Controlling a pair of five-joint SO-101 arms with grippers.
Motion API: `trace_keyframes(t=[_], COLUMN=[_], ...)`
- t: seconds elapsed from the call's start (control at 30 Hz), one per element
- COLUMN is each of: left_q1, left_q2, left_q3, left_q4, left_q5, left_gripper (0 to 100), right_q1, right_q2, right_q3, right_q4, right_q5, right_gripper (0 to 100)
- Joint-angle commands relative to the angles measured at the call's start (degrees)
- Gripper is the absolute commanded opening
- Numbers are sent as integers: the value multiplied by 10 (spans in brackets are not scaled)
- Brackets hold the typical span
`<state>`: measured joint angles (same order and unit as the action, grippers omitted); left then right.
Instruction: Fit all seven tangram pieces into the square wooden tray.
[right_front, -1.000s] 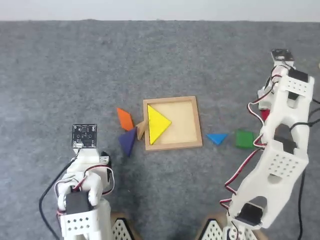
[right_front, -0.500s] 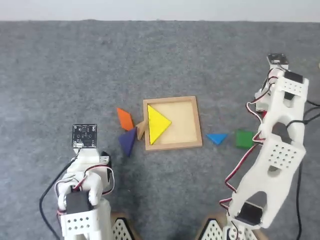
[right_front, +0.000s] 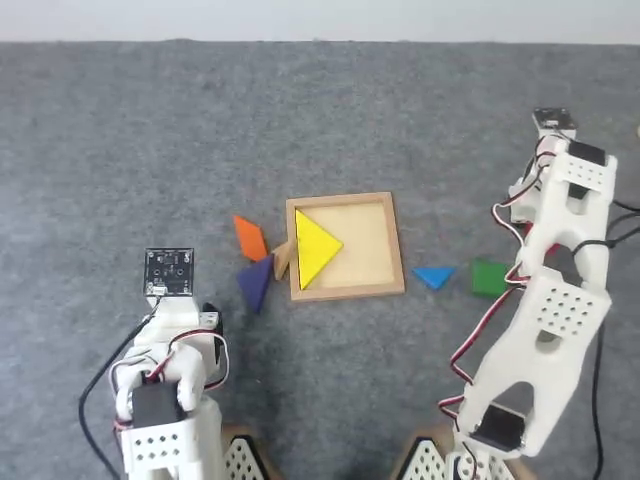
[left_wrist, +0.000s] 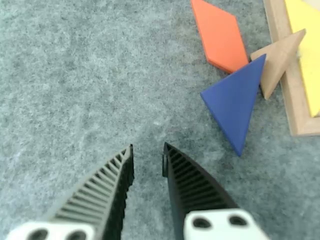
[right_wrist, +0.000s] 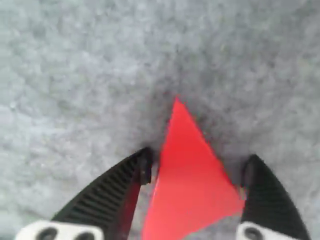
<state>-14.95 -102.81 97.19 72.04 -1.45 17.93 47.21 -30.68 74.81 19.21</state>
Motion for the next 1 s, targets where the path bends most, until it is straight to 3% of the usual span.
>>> trace_keyframes(t=[0.0, 0.17, 0.77, 0.97], left_q1=[-4, -4, -4, -4], left_q2=[-11, -11, -11, -11], left_q3=[-7, -7, -7, -7], left_q4=[2, 2, 2, 2], left_q5=[-1, -1, -1, -1], left_gripper=[93, 93, 93, 93], right_q1=[27, 45, 28, 29], right_q2=[-16, -55, 13, 13], right_q3=[-16, -13, -16, -16], right_q4=[16, 54, 45, 49], right_q5=[-17, -58, -55, -58], right_gripper=[386, 391, 389, 242])
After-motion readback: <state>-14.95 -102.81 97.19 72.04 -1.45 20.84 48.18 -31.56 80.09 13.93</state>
